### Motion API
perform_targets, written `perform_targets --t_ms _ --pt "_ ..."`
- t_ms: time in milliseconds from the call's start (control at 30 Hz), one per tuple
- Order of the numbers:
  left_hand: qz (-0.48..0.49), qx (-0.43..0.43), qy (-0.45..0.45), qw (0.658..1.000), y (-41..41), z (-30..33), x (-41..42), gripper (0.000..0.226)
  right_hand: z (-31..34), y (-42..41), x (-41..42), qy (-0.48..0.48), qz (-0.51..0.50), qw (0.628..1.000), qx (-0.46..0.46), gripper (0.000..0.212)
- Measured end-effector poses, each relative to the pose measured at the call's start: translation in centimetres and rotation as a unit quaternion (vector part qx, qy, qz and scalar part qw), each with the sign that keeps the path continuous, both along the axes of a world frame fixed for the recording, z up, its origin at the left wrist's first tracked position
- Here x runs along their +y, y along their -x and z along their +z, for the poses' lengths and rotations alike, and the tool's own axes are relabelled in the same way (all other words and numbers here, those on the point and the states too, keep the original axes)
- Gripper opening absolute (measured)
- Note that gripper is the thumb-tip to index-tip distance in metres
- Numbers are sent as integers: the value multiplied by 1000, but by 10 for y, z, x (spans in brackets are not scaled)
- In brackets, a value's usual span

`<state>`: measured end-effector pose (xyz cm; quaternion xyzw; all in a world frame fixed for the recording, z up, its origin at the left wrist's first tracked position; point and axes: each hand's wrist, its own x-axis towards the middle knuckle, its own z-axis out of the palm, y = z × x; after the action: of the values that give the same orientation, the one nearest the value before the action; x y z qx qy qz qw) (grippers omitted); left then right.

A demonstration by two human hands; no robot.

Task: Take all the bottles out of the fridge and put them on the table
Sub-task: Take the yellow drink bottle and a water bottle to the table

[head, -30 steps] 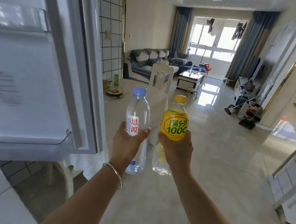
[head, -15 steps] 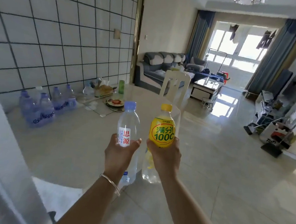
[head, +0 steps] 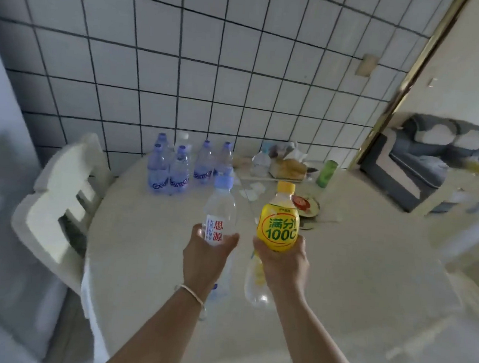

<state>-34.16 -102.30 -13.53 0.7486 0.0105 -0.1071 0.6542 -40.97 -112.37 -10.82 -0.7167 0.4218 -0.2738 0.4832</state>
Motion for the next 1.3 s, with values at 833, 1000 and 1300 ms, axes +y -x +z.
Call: perform_targets --t_ms 833,1000,1300 --pt "114 -44 -70 990 -329 -118 -159 58 -131 -369 -166 -78 166 981 69 58" --pt "112 -45 -50 991 -357 -137 -173 57 -153 -398 -175 -77 166 981 60 59" --pt "116 -41 -51 991 -371 -159 -174 61 -168 -406 -177 -72 151 984 59 62"
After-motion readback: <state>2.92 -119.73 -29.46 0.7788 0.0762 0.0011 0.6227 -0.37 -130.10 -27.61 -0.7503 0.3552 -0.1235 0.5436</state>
